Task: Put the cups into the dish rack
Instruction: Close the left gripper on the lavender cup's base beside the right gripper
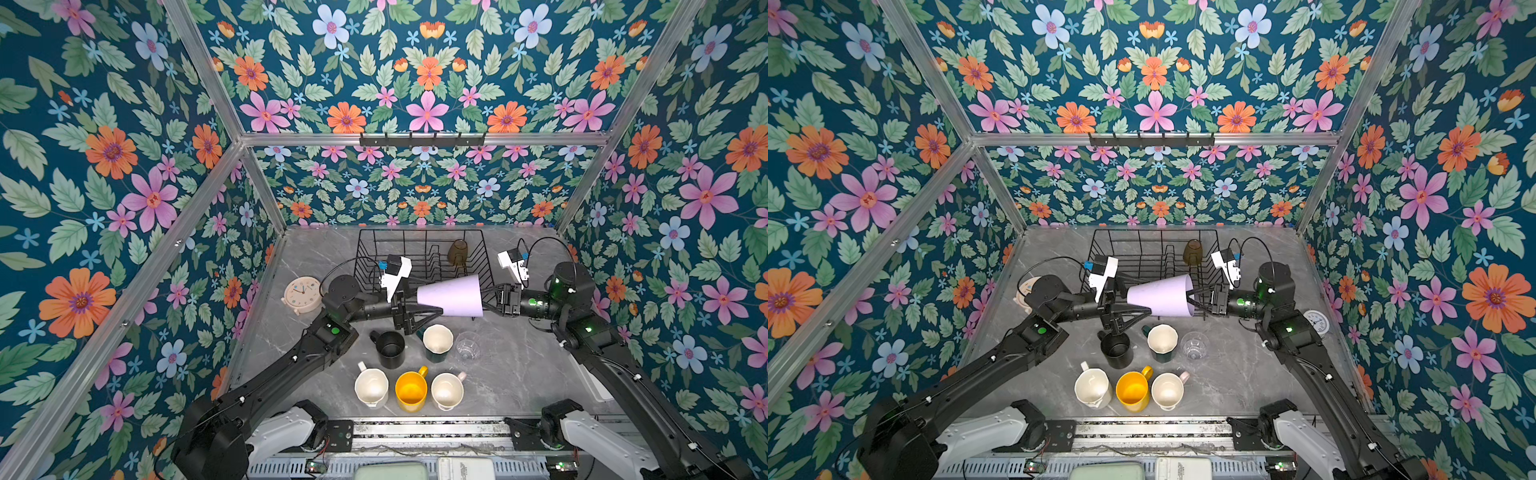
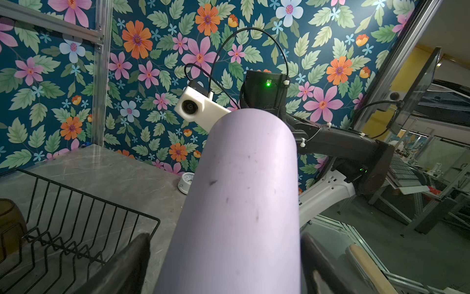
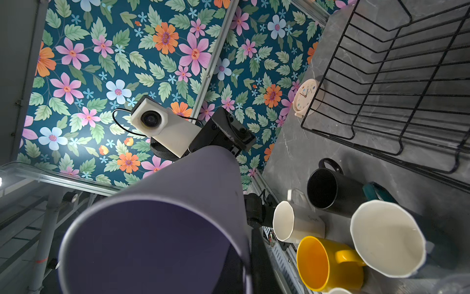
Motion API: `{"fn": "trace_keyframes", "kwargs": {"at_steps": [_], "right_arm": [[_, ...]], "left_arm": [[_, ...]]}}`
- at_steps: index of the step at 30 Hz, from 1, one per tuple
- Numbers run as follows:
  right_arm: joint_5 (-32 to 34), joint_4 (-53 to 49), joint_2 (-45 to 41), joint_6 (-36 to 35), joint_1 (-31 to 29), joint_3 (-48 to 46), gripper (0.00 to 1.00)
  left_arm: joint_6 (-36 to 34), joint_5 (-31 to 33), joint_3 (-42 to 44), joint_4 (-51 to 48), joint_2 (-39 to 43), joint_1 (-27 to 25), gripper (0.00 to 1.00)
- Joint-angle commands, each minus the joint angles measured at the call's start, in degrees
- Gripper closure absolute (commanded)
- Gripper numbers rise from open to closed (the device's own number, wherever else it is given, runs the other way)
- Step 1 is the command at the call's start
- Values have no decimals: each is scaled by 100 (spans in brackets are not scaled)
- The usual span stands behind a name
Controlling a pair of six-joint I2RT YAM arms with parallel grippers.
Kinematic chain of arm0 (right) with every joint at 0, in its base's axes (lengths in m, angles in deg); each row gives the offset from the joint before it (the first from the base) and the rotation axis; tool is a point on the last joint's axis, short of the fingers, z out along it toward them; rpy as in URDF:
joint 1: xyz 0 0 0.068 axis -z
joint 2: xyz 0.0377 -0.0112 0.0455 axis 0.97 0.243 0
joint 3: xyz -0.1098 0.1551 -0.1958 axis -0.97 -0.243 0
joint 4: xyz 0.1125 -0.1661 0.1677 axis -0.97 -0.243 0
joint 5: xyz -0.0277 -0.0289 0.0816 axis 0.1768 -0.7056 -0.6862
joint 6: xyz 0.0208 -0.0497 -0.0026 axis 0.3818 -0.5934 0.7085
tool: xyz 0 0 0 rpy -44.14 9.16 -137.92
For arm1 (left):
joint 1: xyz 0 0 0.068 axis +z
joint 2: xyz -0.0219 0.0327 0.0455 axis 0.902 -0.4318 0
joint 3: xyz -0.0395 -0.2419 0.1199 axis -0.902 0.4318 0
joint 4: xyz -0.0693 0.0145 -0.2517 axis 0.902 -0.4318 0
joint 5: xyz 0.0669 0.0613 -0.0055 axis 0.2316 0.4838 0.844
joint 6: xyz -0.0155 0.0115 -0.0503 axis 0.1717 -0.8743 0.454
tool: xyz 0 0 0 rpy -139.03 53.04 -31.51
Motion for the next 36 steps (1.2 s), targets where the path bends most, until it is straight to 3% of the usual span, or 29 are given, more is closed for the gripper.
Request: {"fn": "trace_keyframes", "kwargs": {"at_steps": [1,17,23,29,36], "right_arm": [[-88,459,22,160,-3,-36,100],[-206,1051,137,511,-15,-234,100],[-298,1261,154,637,-8,-324,100],[-214,1108,145,572,-13,-346,100],[24,725,68,353,-11,-338,100]], "left_arm": [[-96,-68,-63,270,-38,-67,8],[-42,-252,-160,642,-277,-335,12],[-14,-279,-161,662,-224,-343,19],[-3,-278,-156,674,-162,-343,27],[37,-245,-143,683,-132,-338,50]]}}
